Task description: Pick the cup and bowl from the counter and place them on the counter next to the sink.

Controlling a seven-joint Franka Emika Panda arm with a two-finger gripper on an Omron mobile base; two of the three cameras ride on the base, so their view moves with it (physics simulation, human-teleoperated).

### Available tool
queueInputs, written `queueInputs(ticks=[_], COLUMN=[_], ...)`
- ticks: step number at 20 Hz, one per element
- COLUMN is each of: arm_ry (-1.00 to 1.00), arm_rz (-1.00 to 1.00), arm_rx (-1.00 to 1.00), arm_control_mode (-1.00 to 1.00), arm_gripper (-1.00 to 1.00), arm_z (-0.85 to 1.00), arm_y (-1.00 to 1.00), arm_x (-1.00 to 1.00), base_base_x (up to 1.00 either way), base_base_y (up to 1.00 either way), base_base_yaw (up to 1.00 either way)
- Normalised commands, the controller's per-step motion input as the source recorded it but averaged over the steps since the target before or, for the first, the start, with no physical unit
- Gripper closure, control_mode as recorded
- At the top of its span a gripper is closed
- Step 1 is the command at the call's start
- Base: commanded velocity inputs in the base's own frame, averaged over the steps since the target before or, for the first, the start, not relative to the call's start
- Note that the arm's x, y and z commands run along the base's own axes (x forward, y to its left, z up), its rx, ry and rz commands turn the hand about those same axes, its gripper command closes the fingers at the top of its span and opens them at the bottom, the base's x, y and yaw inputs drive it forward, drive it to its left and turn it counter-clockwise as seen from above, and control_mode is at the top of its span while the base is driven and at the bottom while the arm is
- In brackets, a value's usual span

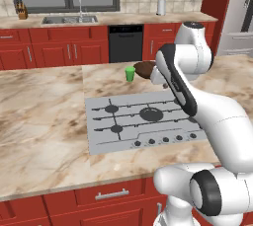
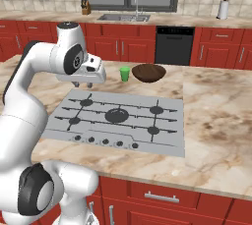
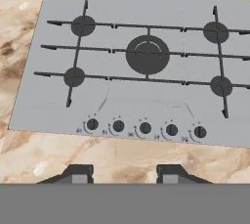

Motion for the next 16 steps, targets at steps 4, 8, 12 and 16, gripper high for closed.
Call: queueInputs(ticks=[4, 8, 12, 16], arm_ry=[0.00, 0.00, 0.00, 0.00], arm_rz=[0.00, 0.00, 0.00, 0.00], arm_rx=[0.00, 0.00, 0.00, 0.00], arm_control_mode=[1.00, 1.00, 1.00, 1.00], arm_gripper=[-1.00, -1.00, -1.00, -1.00], arm_z=[0.00, 0.00, 0.00, 0.00], arm_y=[0.00, 0.00, 0.00, 0.00], arm_x=[0.00, 0.00, 0.00, 0.00], base_base_x=[0.00, 0.00, 0.00, -0.09], base_base_y=[0.00, 0.00, 0.00, -0.23], base_base_yaw=[0.00, 0.00, 0.00, 0.00])
